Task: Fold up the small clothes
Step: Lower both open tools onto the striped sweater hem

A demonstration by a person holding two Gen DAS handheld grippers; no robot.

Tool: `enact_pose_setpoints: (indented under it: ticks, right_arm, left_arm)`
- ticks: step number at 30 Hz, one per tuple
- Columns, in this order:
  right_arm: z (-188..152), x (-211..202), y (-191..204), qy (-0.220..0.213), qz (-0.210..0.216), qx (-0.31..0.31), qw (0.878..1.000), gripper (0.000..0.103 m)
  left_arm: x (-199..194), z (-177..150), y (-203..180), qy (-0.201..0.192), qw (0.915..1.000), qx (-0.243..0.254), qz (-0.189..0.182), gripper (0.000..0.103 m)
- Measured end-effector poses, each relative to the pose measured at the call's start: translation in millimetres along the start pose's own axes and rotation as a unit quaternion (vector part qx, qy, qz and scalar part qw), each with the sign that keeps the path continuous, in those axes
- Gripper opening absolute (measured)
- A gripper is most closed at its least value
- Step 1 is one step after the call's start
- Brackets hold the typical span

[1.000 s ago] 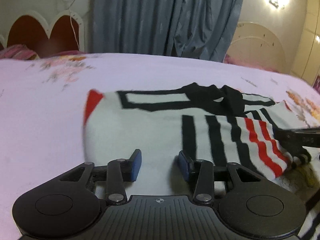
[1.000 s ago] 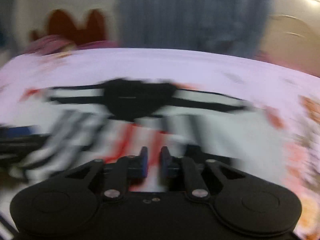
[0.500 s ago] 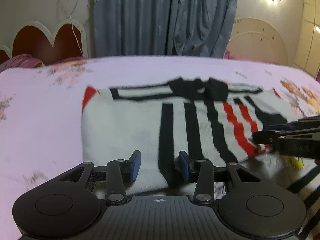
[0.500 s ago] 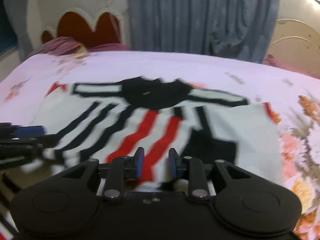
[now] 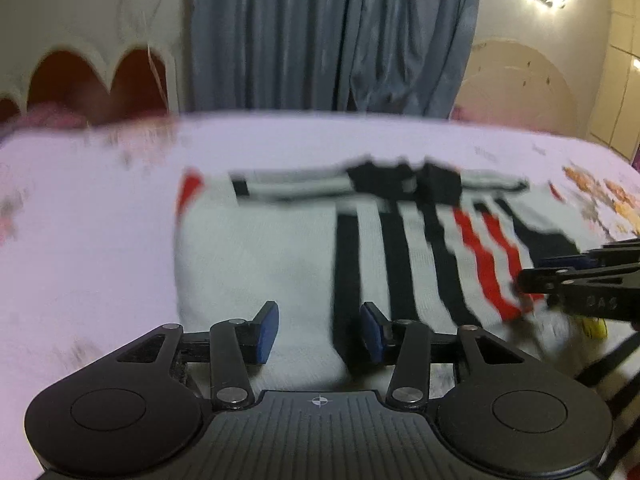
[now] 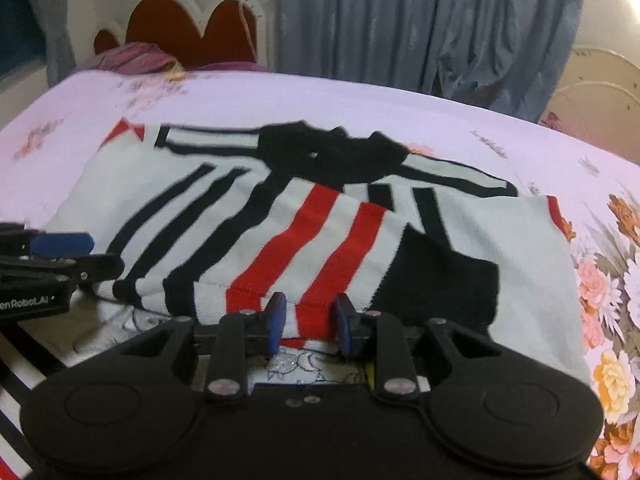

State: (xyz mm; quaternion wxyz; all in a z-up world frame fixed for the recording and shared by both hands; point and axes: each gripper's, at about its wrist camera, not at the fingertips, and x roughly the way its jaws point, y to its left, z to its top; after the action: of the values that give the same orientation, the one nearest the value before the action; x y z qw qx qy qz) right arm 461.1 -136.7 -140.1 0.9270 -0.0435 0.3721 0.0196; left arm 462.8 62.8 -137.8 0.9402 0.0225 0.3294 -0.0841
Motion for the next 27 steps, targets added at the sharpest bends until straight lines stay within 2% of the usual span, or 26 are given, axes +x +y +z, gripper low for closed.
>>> enact_pose_setpoints:
  ticks: [3, 5, 6, 9, 11, 12, 14, 17, 22, 24, 25, 27]
  right_arm:
    - [9, 4, -21, -0.013, -0.035, 0.03, 0.999, 0.025]
    - [18, 13, -37, -0.014, -0.046, 0.06, 0.997, 0.026]
    - [23, 18, -42, -0.018, -0.051, 0.066, 0.996, 0.026]
    - [33, 33, -49, -0.02, -0.052, 0.074, 0.996, 0.025]
    - [32, 48, -51, 0.009, -0.067, 0.076, 0.995, 0.027]
    - [29, 51, -50, 0.013, -0.07, 0.076, 0.995, 0.028]
    - [27, 48, -49, 0.01, -0.072, 0.077, 0.994, 0.029]
    - [25, 25, -46, -0.011, -0.075, 0.089, 0.993, 0.031]
    - [11, -1, -36, -0.011, -0.077, 0.081, 0.994, 0.032]
    - [6, -11, -30, -0.01, -0.075, 0.078, 0.994, 0.032]
    - [3, -17, -25, -0.01, -0.075, 0.073, 0.994, 0.033]
    - [-3, -26, -19, -0.008, -0.071, 0.07, 0.995, 0.034]
  left_arm:
    - [16, 28, 17, -0.015, 0.9998, 0.006, 0.009, 0.047]
    - [34, 44, 27, -0.021, 0.9996, 0.01, 0.019, 0.059]
    - [45, 50, 32, -0.021, 0.9995, 0.01, 0.022, 0.059]
    - [82, 63, 49, -0.001, 0.9998, 0.01, 0.018, 0.06]
    - [107, 61, 57, 0.039, 0.9992, 0.0, 0.008, 0.061]
    - [107, 58, 61, 0.029, 0.9996, -0.004, -0.002, 0.062]
    - [99, 59, 56, 0.028, 0.9995, 0.013, 0.003, 0.062]
    - [72, 51, 46, 0.008, 0.9997, 0.023, 0.002, 0.062]
    - [37, 29, 29, 0.002, 0.9998, 0.019, -0.001, 0.062]
    - [25, 23, 27, 0.002, 0.9998, 0.019, 0.001, 0.066]
    - [20, 20, 24, 0.002, 0.9998, 0.02, 0.001, 0.074]
    - [9, 14, 19, -0.003, 0.9996, 0.028, 0.002, 0.079]
